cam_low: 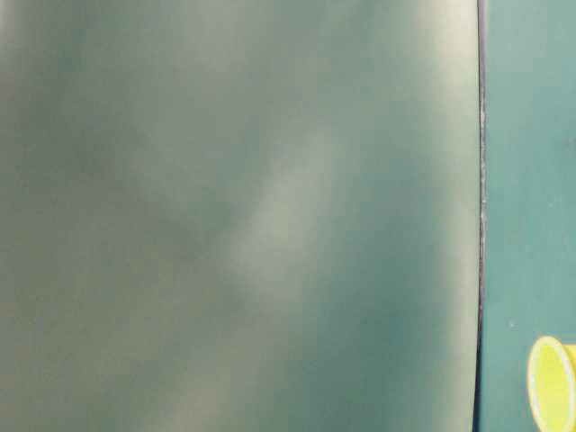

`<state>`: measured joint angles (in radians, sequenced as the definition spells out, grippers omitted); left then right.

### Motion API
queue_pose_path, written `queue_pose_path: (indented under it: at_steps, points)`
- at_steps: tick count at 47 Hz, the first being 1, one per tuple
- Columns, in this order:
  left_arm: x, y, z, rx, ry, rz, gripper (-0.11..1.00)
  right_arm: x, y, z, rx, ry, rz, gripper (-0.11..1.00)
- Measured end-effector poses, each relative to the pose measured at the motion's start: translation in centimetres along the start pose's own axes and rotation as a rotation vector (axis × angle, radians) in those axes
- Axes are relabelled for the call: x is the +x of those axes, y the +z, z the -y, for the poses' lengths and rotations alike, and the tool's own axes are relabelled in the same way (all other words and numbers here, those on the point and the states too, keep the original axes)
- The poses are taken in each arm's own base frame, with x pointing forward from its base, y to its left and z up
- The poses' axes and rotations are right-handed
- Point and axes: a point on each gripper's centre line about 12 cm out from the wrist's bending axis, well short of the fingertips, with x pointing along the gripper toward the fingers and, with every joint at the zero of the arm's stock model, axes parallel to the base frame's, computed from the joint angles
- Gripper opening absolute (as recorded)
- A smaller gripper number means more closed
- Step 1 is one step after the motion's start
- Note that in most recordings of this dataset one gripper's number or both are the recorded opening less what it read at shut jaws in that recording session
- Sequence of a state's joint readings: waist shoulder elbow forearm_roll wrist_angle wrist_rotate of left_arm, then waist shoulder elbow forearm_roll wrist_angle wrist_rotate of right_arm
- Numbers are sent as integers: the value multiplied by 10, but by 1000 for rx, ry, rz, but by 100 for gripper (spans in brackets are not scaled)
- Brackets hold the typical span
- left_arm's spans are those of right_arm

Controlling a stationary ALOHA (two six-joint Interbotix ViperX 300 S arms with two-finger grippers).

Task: Move the cup backward with left arm.
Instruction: 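Open the left gripper and move it right toward the orange cup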

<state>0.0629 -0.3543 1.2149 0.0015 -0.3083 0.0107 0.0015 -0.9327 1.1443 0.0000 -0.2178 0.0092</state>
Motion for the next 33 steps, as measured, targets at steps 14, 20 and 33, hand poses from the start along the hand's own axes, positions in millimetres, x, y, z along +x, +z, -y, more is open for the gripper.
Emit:
queue_pose_path:
  at_steps: [14, 20, 33]
  points:
    - [12, -2, -2, -2, 7, 11, 82, 0, 0, 0, 0, 0, -2, 0]
    - [22, 0, -2, -2, 5, 6, 82, 0, 0, 0, 0, -2, -2, 0]
    - [40, -1, -2, 0, 6, -2, 82, 0, 0, 0, 0, 0, -2, 0]
